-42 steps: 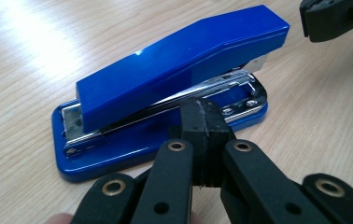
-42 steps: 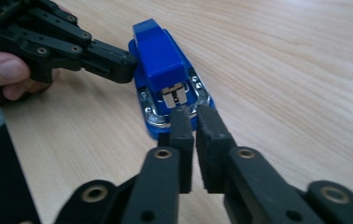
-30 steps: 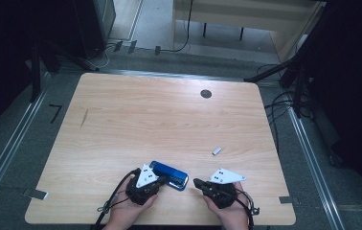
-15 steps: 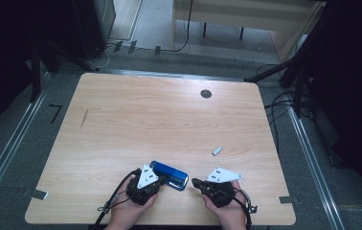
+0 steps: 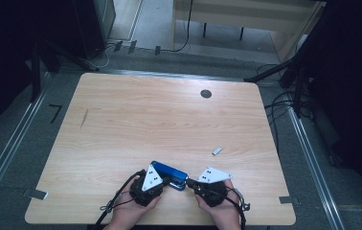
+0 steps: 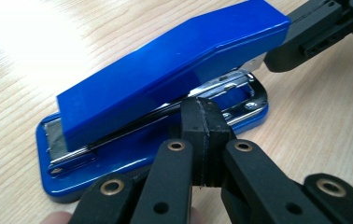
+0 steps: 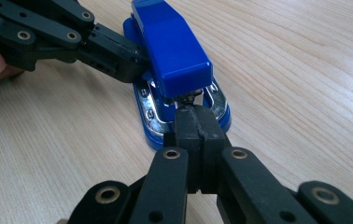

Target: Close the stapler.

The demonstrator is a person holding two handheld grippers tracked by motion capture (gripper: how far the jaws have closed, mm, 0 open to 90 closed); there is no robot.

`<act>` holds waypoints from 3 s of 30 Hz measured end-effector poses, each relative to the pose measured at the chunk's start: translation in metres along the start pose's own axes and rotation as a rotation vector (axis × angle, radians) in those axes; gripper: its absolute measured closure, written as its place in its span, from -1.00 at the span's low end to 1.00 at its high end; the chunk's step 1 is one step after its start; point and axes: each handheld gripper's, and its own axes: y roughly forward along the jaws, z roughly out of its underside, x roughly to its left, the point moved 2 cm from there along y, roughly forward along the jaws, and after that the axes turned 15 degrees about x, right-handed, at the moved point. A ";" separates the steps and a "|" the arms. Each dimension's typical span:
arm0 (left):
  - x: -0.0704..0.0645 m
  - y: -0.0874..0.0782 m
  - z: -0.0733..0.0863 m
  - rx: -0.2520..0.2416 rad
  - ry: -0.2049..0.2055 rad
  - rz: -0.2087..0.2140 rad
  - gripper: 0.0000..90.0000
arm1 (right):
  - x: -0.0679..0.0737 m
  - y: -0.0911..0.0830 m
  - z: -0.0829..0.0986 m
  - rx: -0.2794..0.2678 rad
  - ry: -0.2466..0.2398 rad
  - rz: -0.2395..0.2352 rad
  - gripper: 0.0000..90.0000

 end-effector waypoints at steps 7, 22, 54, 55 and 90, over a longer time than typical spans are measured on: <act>0.000 0.001 0.000 -0.001 -0.006 0.014 1.00 | -0.001 0.000 -0.001 0.001 -0.010 0.012 1.00; -0.001 0.001 0.000 -0.001 -0.001 0.002 1.00 | 0.002 -0.011 -0.009 -0.054 -0.027 0.012 1.00; -0.005 0.001 0.000 -0.003 0.022 -0.028 1.00 | 0.013 -0.029 -0.036 -0.142 -0.095 0.031 1.00; -0.005 0.001 0.000 -0.001 0.024 -0.028 1.00 | 0.014 -0.029 -0.038 -0.146 -0.094 0.031 1.00; -0.005 0.001 0.000 -0.007 0.025 -0.031 1.00 | 0.023 -0.031 -0.078 -0.174 -0.111 0.029 1.00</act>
